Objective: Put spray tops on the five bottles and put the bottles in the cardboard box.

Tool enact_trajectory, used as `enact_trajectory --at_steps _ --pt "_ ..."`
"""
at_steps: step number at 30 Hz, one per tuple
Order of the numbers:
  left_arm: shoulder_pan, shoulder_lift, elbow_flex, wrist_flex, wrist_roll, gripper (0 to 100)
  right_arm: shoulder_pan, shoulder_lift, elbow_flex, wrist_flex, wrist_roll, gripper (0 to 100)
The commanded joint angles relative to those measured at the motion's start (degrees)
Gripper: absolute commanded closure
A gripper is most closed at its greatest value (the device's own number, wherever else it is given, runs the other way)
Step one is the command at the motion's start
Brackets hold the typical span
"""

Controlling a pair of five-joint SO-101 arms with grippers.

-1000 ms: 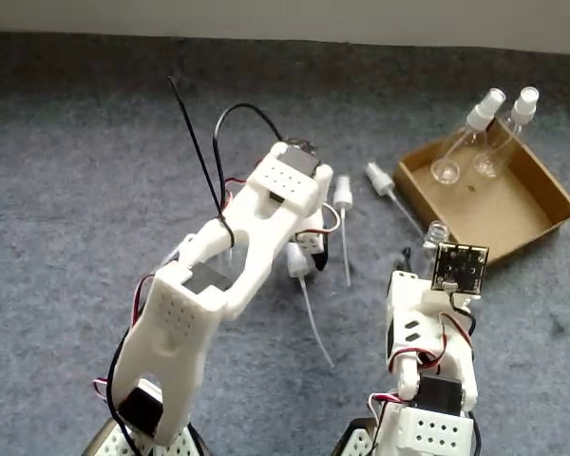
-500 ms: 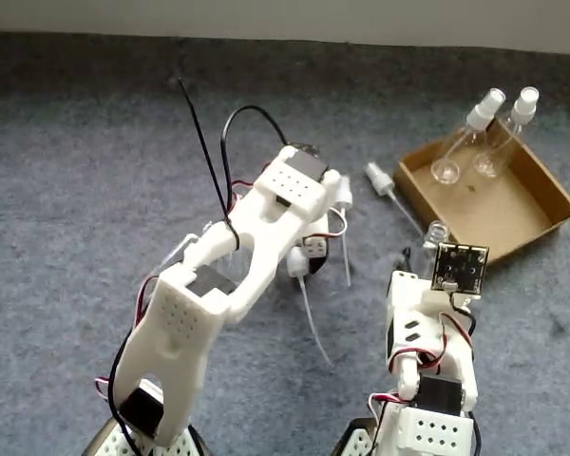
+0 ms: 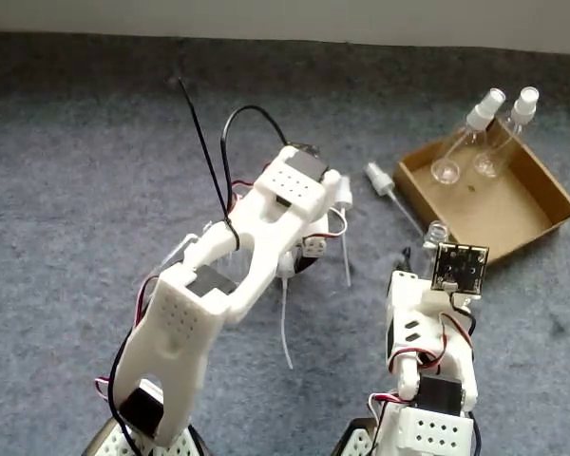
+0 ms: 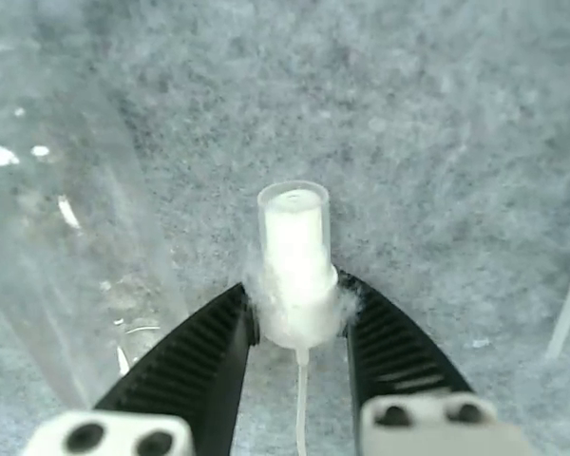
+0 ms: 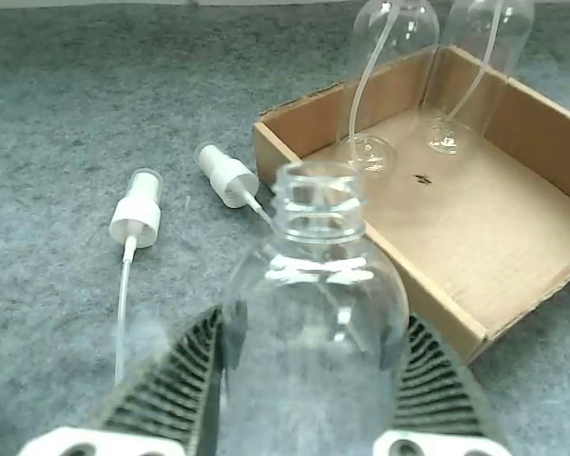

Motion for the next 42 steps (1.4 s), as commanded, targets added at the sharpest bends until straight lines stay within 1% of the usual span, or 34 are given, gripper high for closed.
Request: enact_trajectory --at_steps 1,9,13,17,22,28,31,34,36,39,42 --pt "1.0 -0.5 -1.4 0.5 0.3 99 0.4 -1.2 1.0 -1.5 -0.1 85.8" --pt "2.5 -1.7 -2.5 0.8 -0.4 99 0.4 -1.2 1.4 -1.5 -0.3 85.8" --pt "4.7 -5.1 -7.5 1.0 -9.1 99 0.3 -1.2 1.1 -1.5 -0.4 85.8" --pt "4.7 -9.7 -12.0 3.2 -14.7 99 -0.4 -1.2 0.9 -1.5 -0.1 85.8" --pt "2.4 -15.5 -13.2 4.5 -19.3 99 -6.5 -1.2 1.0 -1.5 -0.1 85.8" --pt "-2.4 -25.1 -13.1 4.7 -19.7 99 -11.8 -1.2 0.9 -1.6 -0.1 85.8" --pt "-3.4 -31.1 -13.1 6.7 -19.7 99 -15.1 -1.2 1.4 -6.1 0.2 85.8" --pt "-3.4 -36.9 -10.7 6.9 -19.7 99 -17.5 -1.2 1.5 -11.3 6.3 85.8" --pt "-3.3 -40.7 -7.8 6.9 -19.8 99 -19.2 -1.2 1.5 -12.5 10.1 85.8" --pt "-3.3 -46.4 -2.7 6.9 -20.7 99 -21.4 -1.2 1.5 -12.9 11.2 85.8" --pt "-3.3 -51.4 1.7 6.5 -26.8 99 -23.2 -1.2 1.5 -13.1 11.1 85.8"
